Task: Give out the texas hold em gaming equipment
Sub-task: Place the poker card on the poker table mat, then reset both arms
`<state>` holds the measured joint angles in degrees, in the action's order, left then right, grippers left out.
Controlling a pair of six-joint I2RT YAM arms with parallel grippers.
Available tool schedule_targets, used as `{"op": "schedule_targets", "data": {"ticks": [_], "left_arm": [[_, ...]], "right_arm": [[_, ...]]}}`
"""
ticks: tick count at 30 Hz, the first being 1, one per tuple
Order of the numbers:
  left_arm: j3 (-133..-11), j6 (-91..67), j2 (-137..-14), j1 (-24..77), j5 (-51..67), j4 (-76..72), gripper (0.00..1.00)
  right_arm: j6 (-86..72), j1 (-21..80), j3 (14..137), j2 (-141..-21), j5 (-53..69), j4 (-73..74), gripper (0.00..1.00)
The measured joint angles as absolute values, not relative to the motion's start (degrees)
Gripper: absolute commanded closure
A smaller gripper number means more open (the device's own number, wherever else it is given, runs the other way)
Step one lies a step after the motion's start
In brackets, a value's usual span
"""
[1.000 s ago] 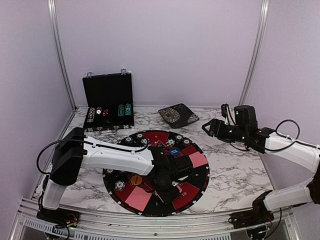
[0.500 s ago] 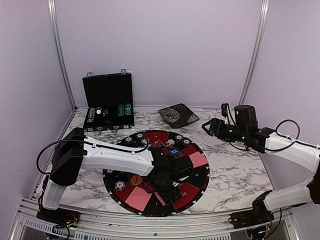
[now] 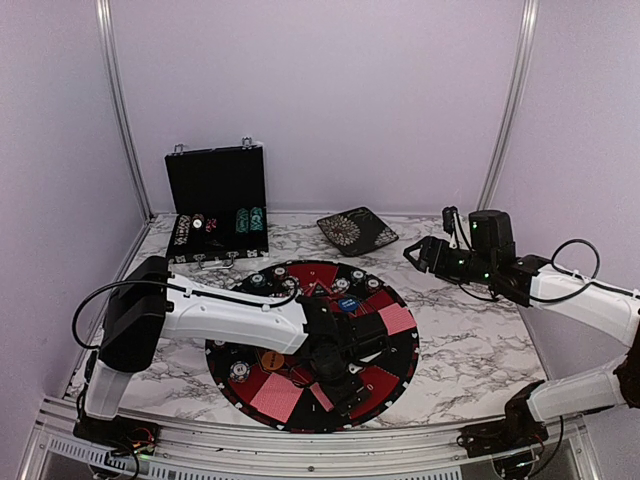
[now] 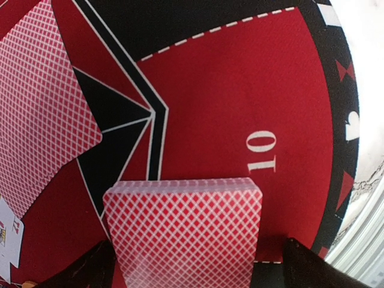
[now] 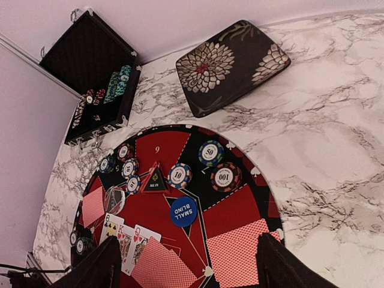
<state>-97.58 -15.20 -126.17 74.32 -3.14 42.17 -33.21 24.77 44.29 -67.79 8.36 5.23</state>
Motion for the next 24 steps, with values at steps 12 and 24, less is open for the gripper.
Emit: {"op": "schedule_targets", "data": {"ticks": [12,24], "left_arm": [[-94.0,-15.3,-114.6,71.4,-4.4,40.6,0.01],[-87.2,-17.4,-97.6,52.6,-8.1,35.2,0.01]], "right_arm": [[-30.9,24.8,46.8,-67.8,3.6,8.6,0.02],[-27.5,24.8,49.2,-67.4,-6.5,10.5,0.02]]}}
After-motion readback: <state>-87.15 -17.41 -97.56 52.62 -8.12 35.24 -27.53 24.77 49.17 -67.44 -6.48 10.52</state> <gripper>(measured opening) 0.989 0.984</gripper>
